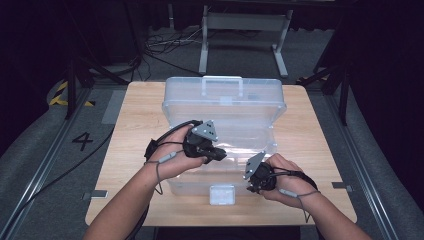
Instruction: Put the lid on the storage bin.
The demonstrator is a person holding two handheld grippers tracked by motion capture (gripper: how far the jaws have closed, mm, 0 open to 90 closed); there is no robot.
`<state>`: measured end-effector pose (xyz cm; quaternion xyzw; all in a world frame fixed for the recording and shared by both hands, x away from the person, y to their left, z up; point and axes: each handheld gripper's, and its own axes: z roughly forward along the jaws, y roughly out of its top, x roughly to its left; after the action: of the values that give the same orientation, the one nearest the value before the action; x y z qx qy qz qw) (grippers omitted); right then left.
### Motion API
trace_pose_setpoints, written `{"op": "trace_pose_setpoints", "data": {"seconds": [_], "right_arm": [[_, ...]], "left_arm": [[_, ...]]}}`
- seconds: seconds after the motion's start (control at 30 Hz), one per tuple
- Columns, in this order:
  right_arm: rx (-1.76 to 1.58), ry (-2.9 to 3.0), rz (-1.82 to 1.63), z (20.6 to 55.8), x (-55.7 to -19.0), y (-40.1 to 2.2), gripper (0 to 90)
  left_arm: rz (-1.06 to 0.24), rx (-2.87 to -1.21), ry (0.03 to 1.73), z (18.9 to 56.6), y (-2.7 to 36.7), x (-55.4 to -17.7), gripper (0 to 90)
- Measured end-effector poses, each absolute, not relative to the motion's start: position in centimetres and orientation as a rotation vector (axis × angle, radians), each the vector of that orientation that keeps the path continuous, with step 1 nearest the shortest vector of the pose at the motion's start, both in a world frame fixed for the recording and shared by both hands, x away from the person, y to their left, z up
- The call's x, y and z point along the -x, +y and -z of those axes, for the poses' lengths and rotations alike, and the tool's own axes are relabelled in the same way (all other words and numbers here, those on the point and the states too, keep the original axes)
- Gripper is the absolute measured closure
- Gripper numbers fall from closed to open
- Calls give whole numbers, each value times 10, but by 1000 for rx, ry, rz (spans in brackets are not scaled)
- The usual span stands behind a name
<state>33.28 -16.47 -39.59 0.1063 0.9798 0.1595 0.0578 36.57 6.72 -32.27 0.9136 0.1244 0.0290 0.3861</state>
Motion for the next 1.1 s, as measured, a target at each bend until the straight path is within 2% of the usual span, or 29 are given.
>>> {"op": "trace_pose_setpoints", "data": {"seconds": [0.4,1.1], "right_arm": [[-352,2965,-540,388,-331,-170,773],[-374,2905,-700,351,-326,-193,776]], "left_arm": [[-75,-2326,315,323,66,-365,855],[-67,-2333,314,322,66,-367,855]]}}
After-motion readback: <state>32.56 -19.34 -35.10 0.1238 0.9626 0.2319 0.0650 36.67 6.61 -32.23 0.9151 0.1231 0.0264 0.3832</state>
